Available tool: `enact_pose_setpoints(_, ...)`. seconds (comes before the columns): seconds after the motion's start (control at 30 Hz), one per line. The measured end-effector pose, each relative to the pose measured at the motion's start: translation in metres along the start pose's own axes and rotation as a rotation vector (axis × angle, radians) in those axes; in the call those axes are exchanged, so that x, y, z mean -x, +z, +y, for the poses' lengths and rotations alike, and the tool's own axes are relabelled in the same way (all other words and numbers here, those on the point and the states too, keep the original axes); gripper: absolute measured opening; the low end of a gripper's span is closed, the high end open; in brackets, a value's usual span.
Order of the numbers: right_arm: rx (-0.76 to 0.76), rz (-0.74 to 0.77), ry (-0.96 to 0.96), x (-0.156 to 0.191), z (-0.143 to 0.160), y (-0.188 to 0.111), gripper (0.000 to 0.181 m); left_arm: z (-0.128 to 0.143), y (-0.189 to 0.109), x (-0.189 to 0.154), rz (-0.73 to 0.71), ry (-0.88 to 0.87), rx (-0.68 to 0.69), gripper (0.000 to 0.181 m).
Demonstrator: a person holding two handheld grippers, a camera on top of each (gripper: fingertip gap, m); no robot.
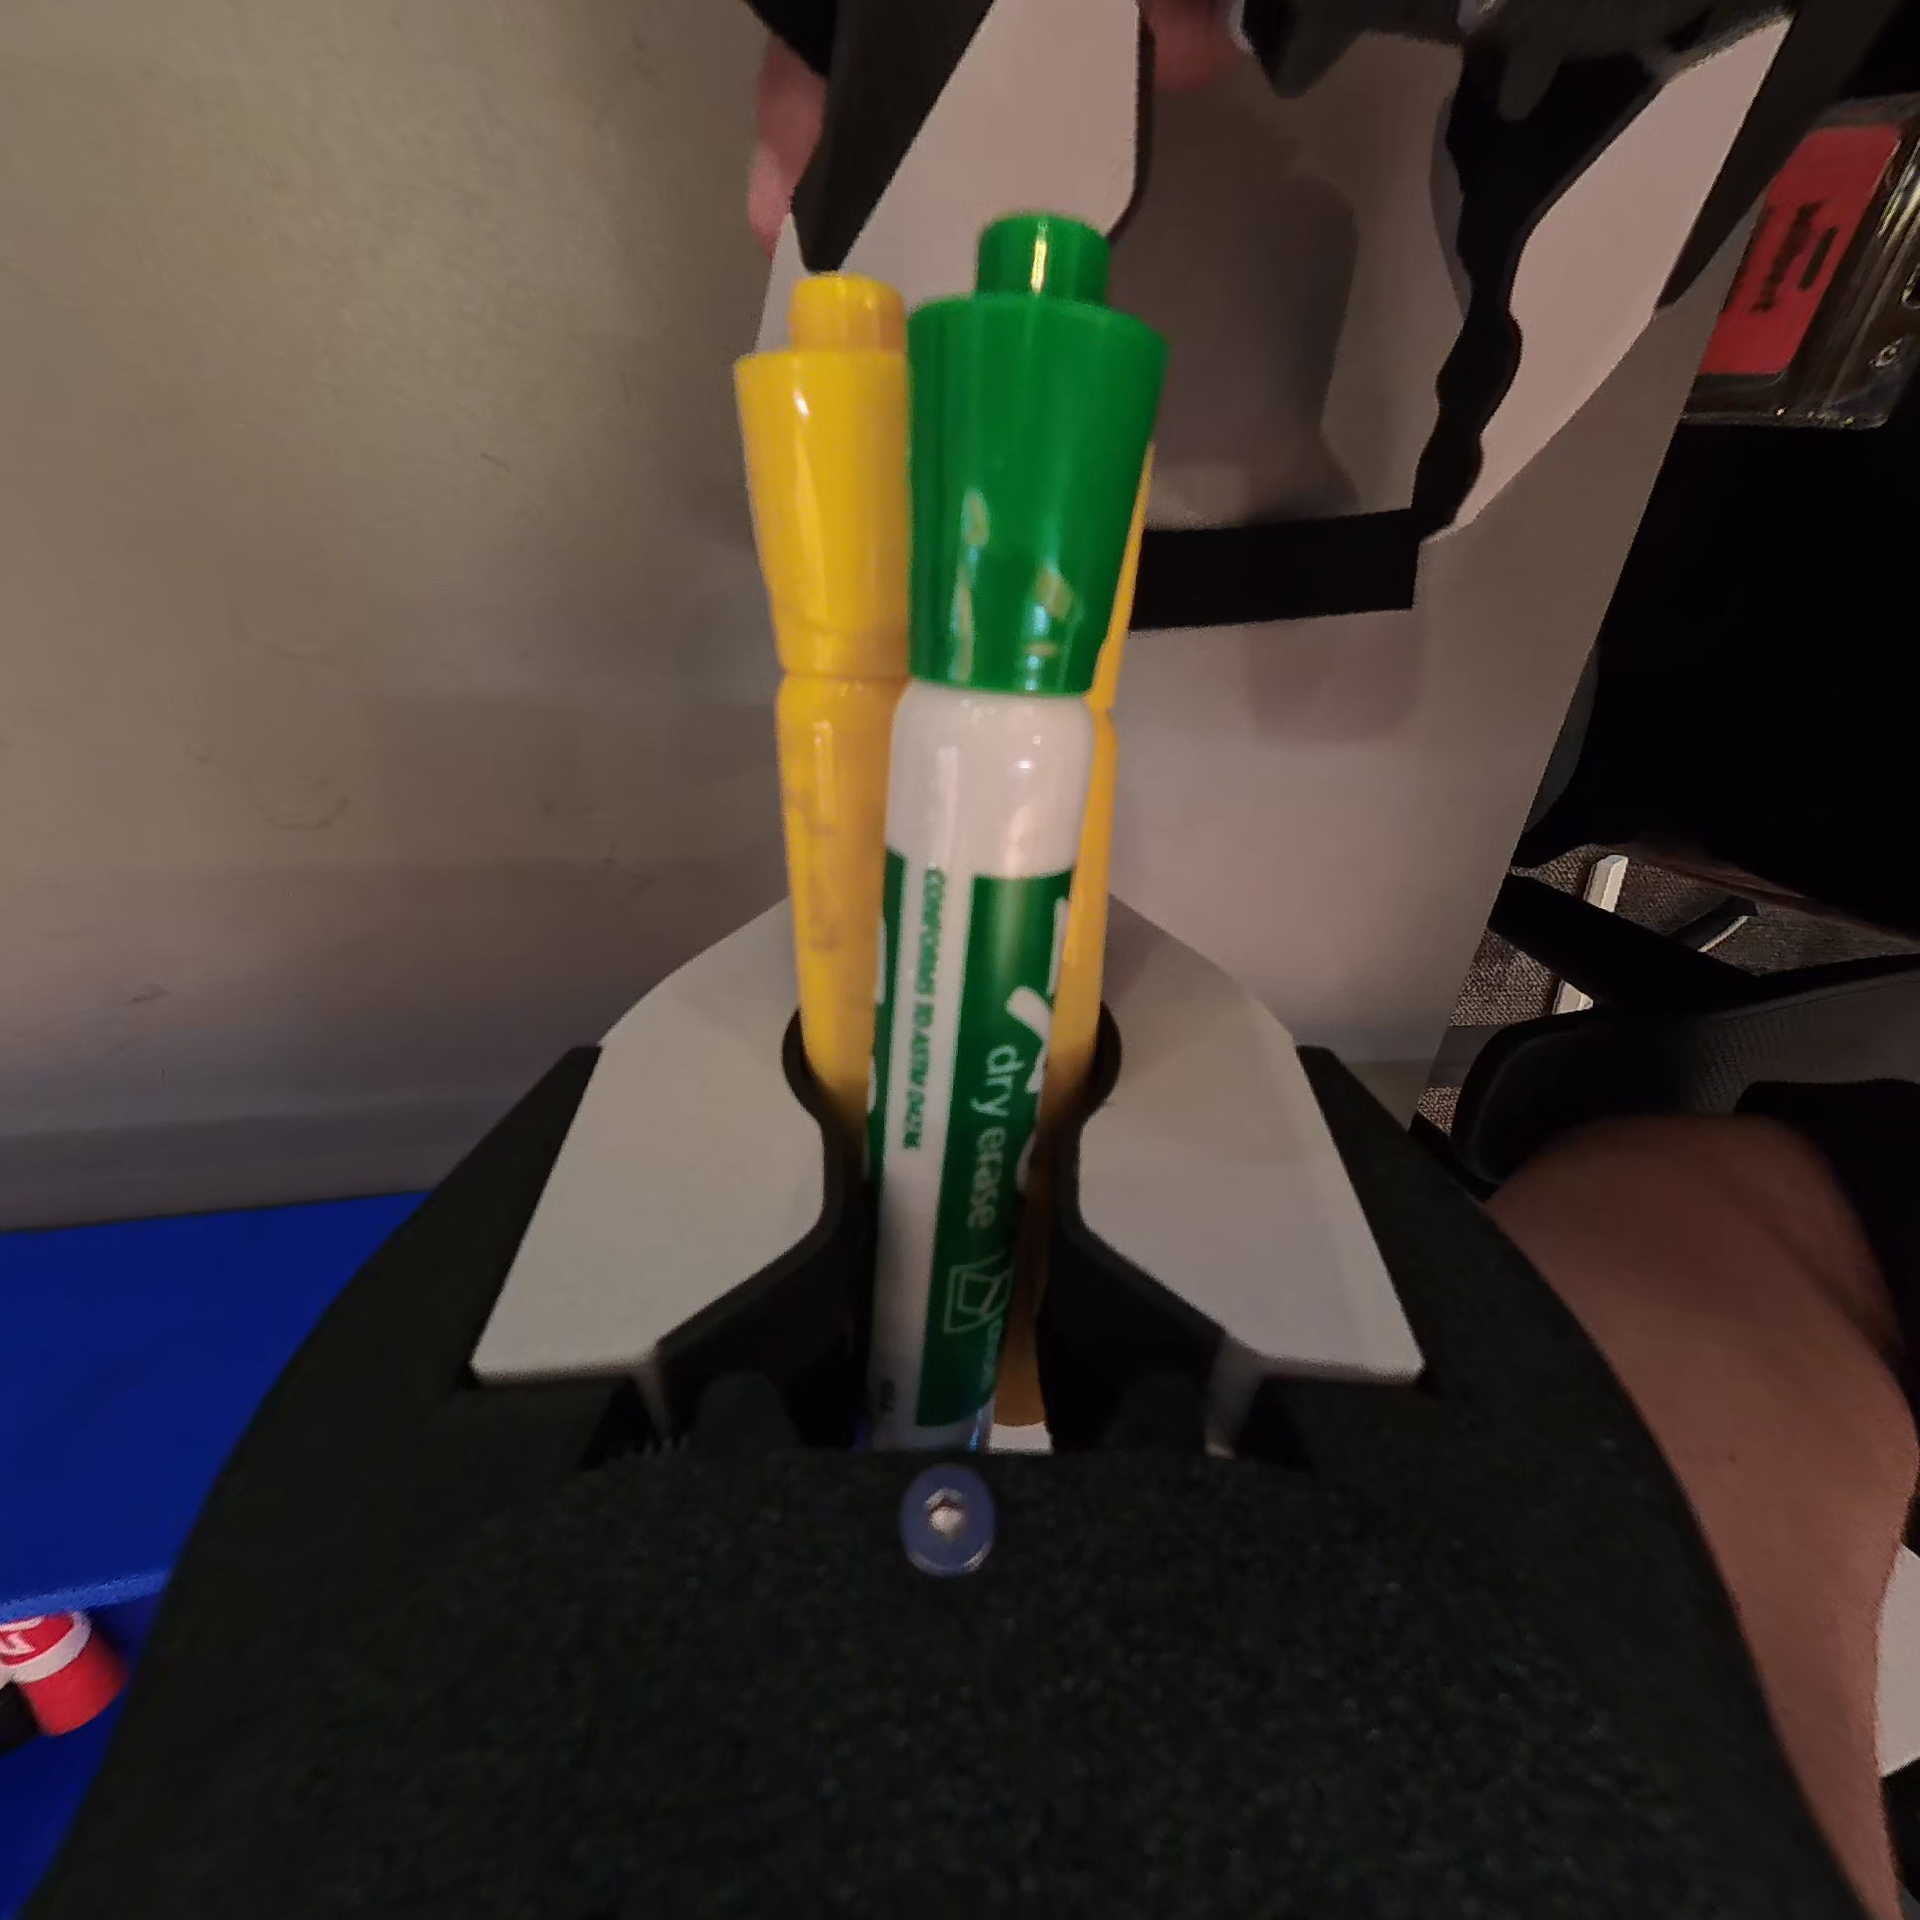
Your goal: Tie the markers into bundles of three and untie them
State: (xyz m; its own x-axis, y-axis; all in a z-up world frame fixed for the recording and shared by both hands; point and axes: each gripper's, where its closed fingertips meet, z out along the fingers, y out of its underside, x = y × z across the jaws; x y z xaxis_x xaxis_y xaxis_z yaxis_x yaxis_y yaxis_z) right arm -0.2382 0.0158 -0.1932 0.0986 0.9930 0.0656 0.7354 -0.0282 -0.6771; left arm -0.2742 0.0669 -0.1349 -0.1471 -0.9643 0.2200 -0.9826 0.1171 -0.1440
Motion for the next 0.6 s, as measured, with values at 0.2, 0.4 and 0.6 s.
enact_pose_setpoints(0.2,-0.039,0.041,-0.007,-0.009,-0.008,-0.003,0.130,-0.001,-0.002,-0.001,-0.003,0.001,-0.007,0.041)
enact_pose_setpoints(0.4,-0.081,0.066,-0.015,-0.016,-0.017,-0.010,0.109,0.001,-0.001,0.000,-0.001,-0.007,-0.004,0.041)
enact_pose_setpoints(0.6,-0.104,0.097,-0.023,-0.022,-0.020,-0.015,0.093,0.001,-0.001,0.000,0.001,-0.007,-0.001,0.041)
